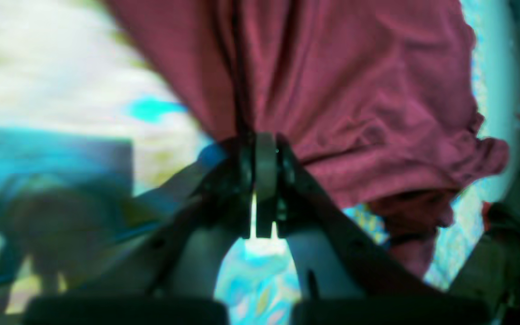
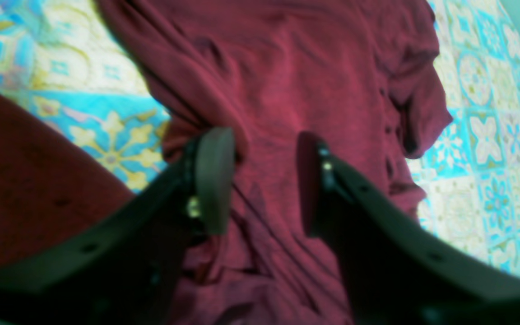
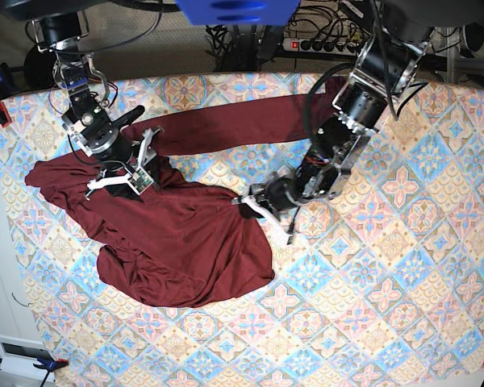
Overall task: Layout the t-shirt on the table in an organized manner, then fold the t-shirt properly
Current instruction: 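Grasp the shirt body with both grippers and spread it apart, then grasp the shirt hem with the left gripper and pull it outward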
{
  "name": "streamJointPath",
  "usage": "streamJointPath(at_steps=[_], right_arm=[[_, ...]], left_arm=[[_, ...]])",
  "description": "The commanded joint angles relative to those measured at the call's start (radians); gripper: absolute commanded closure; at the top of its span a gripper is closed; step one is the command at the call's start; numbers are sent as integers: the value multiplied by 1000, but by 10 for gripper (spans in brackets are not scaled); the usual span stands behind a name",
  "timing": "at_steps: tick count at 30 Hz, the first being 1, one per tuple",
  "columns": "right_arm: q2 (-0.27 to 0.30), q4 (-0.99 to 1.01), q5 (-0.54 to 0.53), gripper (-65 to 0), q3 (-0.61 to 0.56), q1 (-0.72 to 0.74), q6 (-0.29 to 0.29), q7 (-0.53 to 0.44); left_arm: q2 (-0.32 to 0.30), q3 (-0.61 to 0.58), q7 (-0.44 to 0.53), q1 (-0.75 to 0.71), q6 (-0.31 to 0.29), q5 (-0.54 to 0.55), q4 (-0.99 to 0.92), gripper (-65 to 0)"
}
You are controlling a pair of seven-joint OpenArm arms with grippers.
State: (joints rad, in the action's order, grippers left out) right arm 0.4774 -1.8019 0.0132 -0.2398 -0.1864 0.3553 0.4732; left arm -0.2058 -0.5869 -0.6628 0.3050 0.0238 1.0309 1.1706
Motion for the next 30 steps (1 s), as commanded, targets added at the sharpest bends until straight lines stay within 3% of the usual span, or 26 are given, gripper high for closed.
streamJointPath(at_steps=[1, 7, 13, 21, 30], right_arm=[[11, -17, -8, -249, 13, 12, -8, -26], [11, 14, -8, -247, 13, 17, -8, -26], [11, 110, -8, -247, 13, 20, -8, -26], [11, 201, -8, -247, 13, 20, -8, -27], [11, 255, -8, -247, 10, 20, -8, -34]], left_arm=[[-14, 12, 5, -14, -15, 4, 53, 0], [-99, 98, 4, -172, -15, 2, 210, 0], [-152, 103, 1, -237, -15, 1, 291, 0], [-315, 106, 1, -401, -14, -97, 570, 0], [-492, 109, 1, -516, -14, -200, 762, 0]])
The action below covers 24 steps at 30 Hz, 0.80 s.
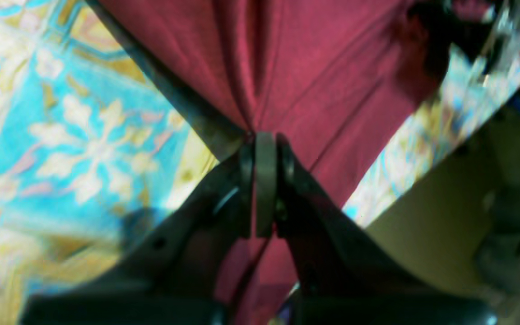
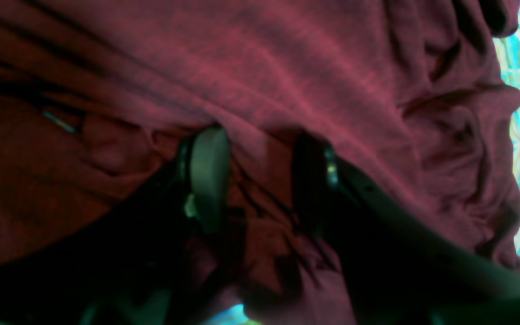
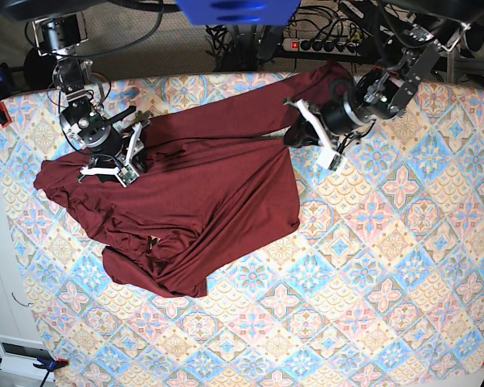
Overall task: Layout the t-shirt on the table in an organized manner, then fold the t-shirt properly
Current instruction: 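Grasp the shirt hem with the left gripper and pull it outward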
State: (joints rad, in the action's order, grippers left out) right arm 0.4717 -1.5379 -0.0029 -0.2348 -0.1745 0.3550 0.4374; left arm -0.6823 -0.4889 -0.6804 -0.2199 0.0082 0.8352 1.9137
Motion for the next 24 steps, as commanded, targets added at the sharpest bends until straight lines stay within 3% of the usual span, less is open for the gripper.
streamJointPath(at_steps=[1, 3, 6, 10, 13, 16, 24], right_arm=[[17, -9, 8, -247, 7, 8, -7, 2], [17, -9, 8, -247, 8, 8, -7, 2], [15, -9, 8, -247, 5, 8, -7, 7], [15, -9, 8, -247, 4, 8, -7, 8], [15, -9, 8, -247, 4, 8, -7, 8], [15, -13, 8, -247, 2, 8, -7, 8], [15, -16, 8, -247, 2, 8, -7, 7]], left_arm=[[-24, 23, 18, 9, 2, -6, 25, 0], [-27, 74, 18, 4, 2, 5, 27, 0], [-24, 181, 18, 10, 2, 80, 20, -65], [-23, 233, 21, 112, 2, 243, -116, -266], [9, 217, 18, 219, 2, 283, -254, -390], [20, 114, 18, 347, 2, 283, -368, -376], [144, -170, 18, 623, 2, 283, -642, -332]])
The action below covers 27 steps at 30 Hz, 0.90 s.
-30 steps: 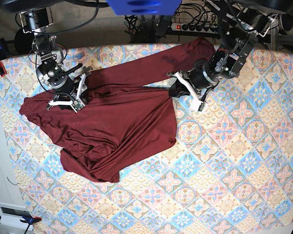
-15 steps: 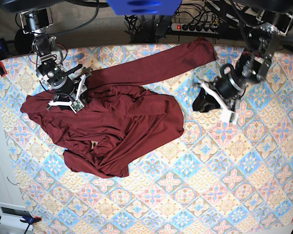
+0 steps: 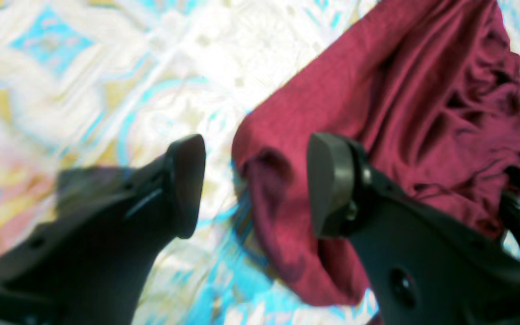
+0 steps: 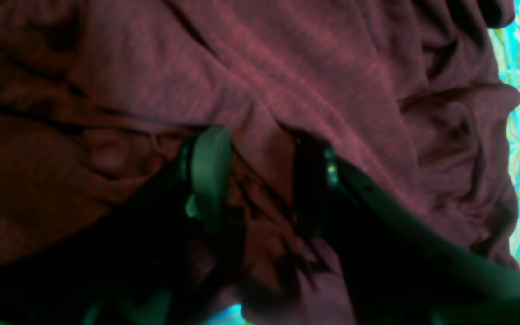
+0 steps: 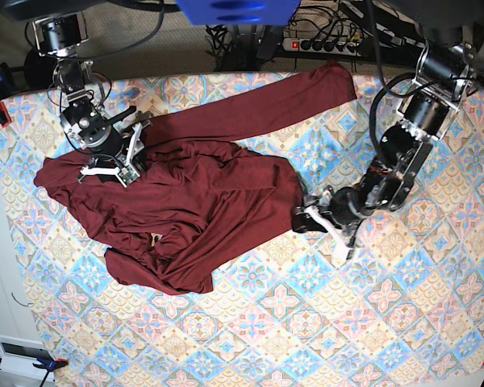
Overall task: Layout the t-shirt on the table in an organized manner, then fold the t-shirt properly
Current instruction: 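Grasp the shirt hem with the left gripper and pull it outward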
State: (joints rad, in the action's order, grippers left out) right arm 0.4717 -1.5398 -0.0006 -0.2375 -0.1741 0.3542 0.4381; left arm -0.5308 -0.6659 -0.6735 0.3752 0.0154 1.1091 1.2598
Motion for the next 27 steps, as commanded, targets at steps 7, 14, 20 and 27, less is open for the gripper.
streamJointPath(at_steps=[7, 14, 20, 27], right_arm=[[15, -18, 6, -247, 11, 8, -7, 5], [15, -11, 6, -247, 11, 8, -7, 5], [15, -8, 6, -247, 13, 18, -7, 8], [15, 12, 6, -247, 5, 81, -7, 9]], left_arm=[[44, -182, -73, 123, -13, 10, -99, -237], [-27, -140, -91, 132, -15, 12, -64, 0], [-196, 11, -93, 90, -15, 16, 139, 0], [-369, 173, -93, -34, -15, 18, 297, 0]])
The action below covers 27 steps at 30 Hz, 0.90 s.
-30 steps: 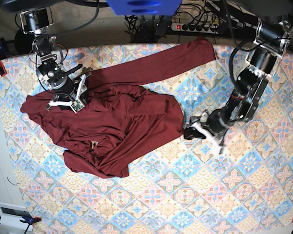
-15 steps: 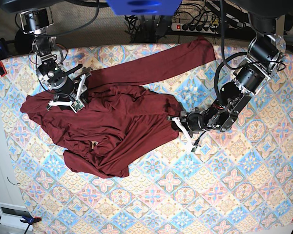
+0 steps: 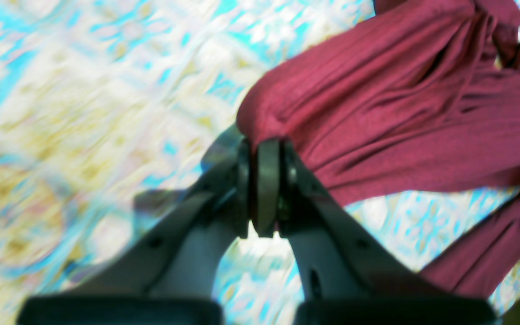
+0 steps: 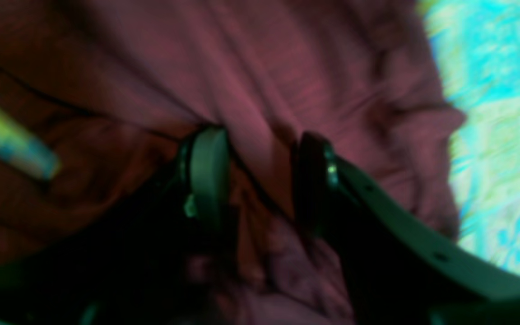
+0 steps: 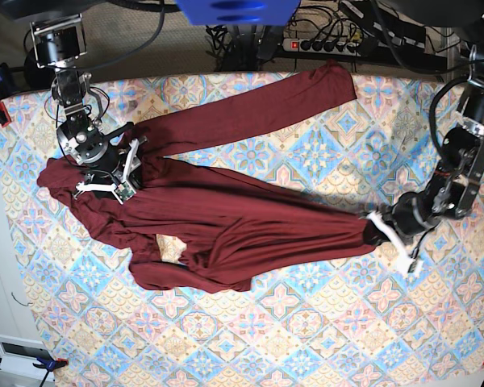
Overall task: Layout the t-shirt on the table in an organized manner, then fold the t-shirt properly
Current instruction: 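Grasp the shirt hem with the left gripper and pull it outward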
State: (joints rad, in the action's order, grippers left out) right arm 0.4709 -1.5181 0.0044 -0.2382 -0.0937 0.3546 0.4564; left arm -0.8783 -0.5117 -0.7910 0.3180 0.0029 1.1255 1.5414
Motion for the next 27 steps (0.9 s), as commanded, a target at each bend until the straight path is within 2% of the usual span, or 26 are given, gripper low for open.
streamJointPath(at_steps=[1, 4, 7, 11, 15, 18, 22, 27], right_arm=[[16, -3, 1, -247, 6, 4, -7, -9], [16, 14, 1, -247, 6, 4, -7, -9], [16, 14, 1, -247, 6, 2, -7, -9], [16, 14, 1, -247, 4, 2, -7, -9], [16, 14, 1, -247, 4, 1, -7, -8], [16, 14, 1, -247, 3, 1, -7, -8], [16, 14, 1, -247, 3, 1, -7, 15], [16, 9, 1, -247, 3, -1, -7, 41]], left_arm=[[-45, 41, 25, -12, -2, 1, 38, 0], [-95, 132, 25, -133, -1, 3, 104, 0], [-137, 285, 25, -328, -1, 3, 176, 0], [-144, 537, 23, -652, 1, -5, 258, 0], [-141, 694, -6, -899, 1, -6, 311, 0], [-138, 737, -48, -963, 1, -8, 318, 0], [-138, 761, -98, -974, 3, -9, 316, -1], [-135, 798, -156, -971, 4, 3, 321, -206]])
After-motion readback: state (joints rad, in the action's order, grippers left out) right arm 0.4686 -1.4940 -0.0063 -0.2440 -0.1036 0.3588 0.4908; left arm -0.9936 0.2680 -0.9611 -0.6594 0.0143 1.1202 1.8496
